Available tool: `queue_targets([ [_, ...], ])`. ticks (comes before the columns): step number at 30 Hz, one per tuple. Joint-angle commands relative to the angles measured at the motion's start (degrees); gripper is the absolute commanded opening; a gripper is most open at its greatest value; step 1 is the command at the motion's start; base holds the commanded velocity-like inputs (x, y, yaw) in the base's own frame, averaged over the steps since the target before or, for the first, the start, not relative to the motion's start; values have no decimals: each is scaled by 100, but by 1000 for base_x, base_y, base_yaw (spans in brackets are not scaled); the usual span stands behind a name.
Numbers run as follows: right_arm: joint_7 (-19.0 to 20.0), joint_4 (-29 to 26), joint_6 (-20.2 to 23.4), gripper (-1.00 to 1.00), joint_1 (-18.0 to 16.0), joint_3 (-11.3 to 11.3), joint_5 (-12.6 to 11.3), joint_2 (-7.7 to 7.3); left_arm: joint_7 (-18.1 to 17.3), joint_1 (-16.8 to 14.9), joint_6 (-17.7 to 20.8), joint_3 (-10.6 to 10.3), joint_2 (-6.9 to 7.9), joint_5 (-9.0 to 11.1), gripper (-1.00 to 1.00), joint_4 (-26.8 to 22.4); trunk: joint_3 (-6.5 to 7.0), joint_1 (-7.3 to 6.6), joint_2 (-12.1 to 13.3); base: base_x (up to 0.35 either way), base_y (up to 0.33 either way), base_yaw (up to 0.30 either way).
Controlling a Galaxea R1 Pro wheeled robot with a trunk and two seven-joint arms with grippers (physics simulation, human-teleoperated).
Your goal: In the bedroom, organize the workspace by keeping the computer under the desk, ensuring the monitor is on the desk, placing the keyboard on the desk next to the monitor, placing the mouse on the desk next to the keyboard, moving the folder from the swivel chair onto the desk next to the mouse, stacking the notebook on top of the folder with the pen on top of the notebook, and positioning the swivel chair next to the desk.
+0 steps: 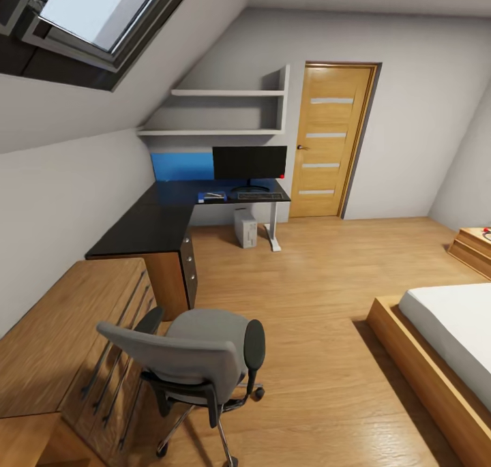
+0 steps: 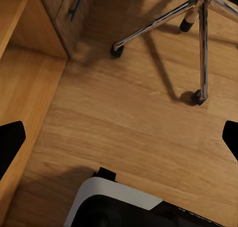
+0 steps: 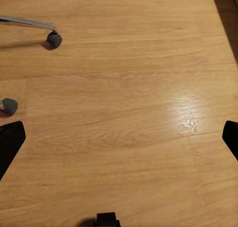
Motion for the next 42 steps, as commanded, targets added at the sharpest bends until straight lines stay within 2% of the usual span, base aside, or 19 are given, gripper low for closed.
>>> queue_targets([
  [1,-47,11,-13,100,-7,14,33,1,21,-4,-17,-4,-2,-6,100,2,-29,25,-51,0,0,0],
  [42,-47,11,-18,100,-7,14,33,1,24,-4,-16,-4,-6,1,100,-2,-765,925,-1695,0,0,0],
])
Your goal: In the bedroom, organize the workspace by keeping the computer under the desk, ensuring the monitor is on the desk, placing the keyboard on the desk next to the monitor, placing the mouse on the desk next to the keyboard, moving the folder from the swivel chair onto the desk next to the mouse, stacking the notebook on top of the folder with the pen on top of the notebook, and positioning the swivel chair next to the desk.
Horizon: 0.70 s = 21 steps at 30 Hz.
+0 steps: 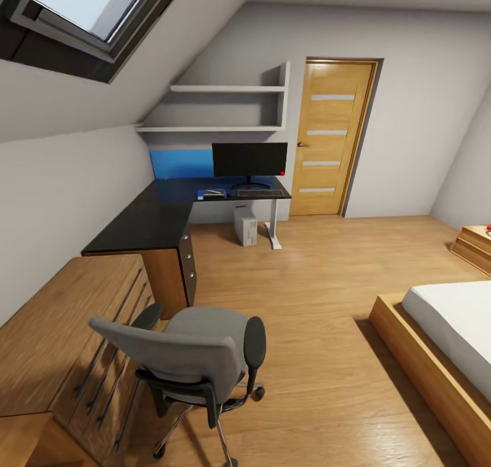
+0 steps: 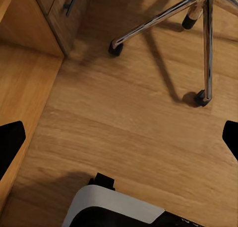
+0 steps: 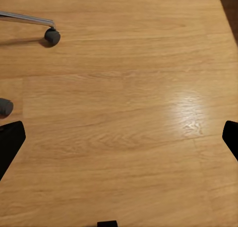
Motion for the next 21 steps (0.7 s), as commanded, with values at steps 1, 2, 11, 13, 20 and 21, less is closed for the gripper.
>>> queue_targets([
  [1,-47,11,-14,100,-6,15,33,1,20,-3,-17,-5,-1,-7,100,2,-26,23,-47,0,0,0],
  [2,-47,11,-14,100,-6,15,34,1,20,-3,-17,-5,-1,-8,100,4,-44,45,-87,0,0,0],
  [11,-47,11,-15,100,-6,15,33,1,20,-4,-17,-5,0,-9,100,5,-205,243,-448,0,0,0],
  [13,-47,11,-15,100,-6,13,33,1,20,-3,-17,-5,0,-6,100,1,-241,287,-528,0,0,0],
  [20,-47,11,-15,100,-6,12,32,1,20,-3,-17,-5,4,-9,100,-10,-367,441,-809,0,0,0],
  [21,-47,11,-15,100,-6,12,32,1,20,-3,-17,-5,5,-10,100,-10,-385,463,-849,0,0,0],
])
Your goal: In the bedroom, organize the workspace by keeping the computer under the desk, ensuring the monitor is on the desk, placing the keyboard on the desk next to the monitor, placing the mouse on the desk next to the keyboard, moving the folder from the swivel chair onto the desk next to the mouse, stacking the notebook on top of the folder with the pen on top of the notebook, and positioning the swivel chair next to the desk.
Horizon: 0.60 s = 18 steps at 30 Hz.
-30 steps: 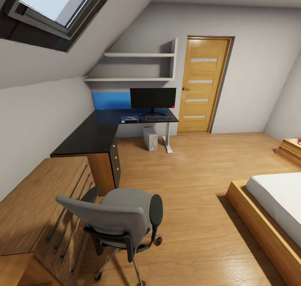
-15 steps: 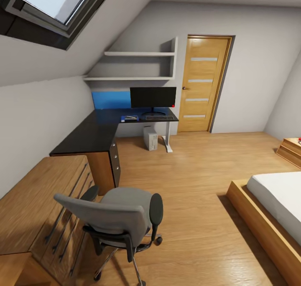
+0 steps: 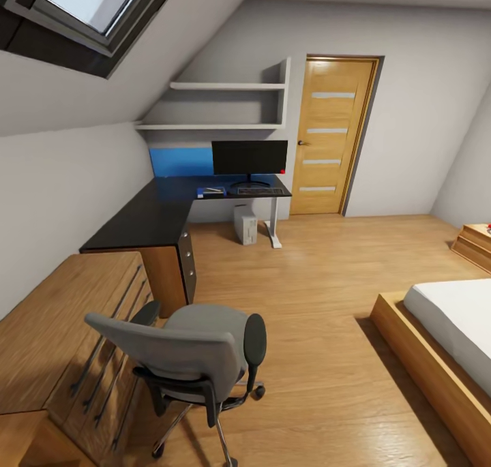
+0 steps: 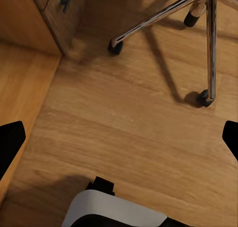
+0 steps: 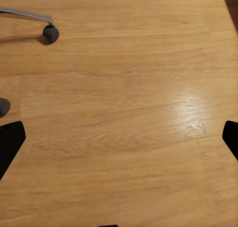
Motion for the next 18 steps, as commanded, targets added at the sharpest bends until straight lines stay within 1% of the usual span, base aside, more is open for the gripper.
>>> queue_targets([
  [1,-47,11,-14,100,-6,15,33,1,20,-3,-17,-8,0,-9,100,1,-25,23,-46,0,0,0],
  [7,-47,11,-7,100,-6,17,33,1,15,-3,-17,-6,20,-11,100,-7,-133,155,-287,-1,0,0],
  [13,-47,11,-5,100,-6,16,33,1,1,-4,-17,-5,15,-11,100,-9,-240,287,-527,-135,0,0],
  [18,-47,11,-5,100,-6,17,33,1,-5,-4,-24,-5,19,-11,100,-10,-330,396,-728,-33,0,0],
])
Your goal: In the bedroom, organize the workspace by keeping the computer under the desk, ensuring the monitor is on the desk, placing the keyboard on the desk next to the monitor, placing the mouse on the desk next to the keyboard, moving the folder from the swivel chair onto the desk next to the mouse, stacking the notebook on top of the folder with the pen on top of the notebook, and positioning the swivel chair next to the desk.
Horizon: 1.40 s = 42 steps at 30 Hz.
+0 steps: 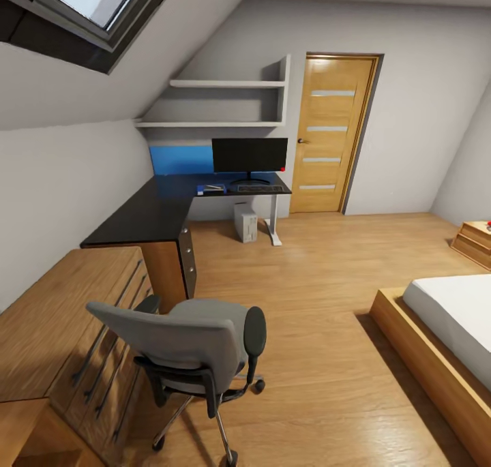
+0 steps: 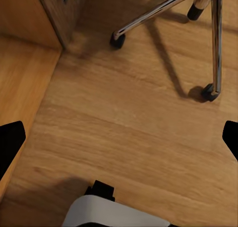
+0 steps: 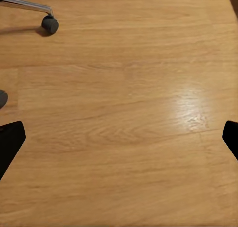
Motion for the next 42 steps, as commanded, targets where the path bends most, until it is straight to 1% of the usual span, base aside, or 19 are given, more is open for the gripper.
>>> queue_targets([
  [1,-46,11,-13,100,-6,15,33,1,17,-3,-18,-5,-1,-3,100,2,-25,22,-45,-37,0,0],
  [18,-46,11,-13,100,-6,15,33,1,17,-2,-28,-5,8,-2,100,-6,-330,396,-727,-94,0,0],
  [39,-46,11,-22,100,-6,12,33,1,33,-2,-14,3,-15,5,100,-6,-707,857,-1569,-6,0,0],
  [41,-46,11,-24,100,-6,13,33,1,36,-2,16,4,-15,7,100,-8,-743,901,-1650,0,0,0],
  [42,-46,11,-24,100,-6,14,33,1,27,-4,92,4,-11,8,100,-17,-761,923,-1690,0,0,0],
])
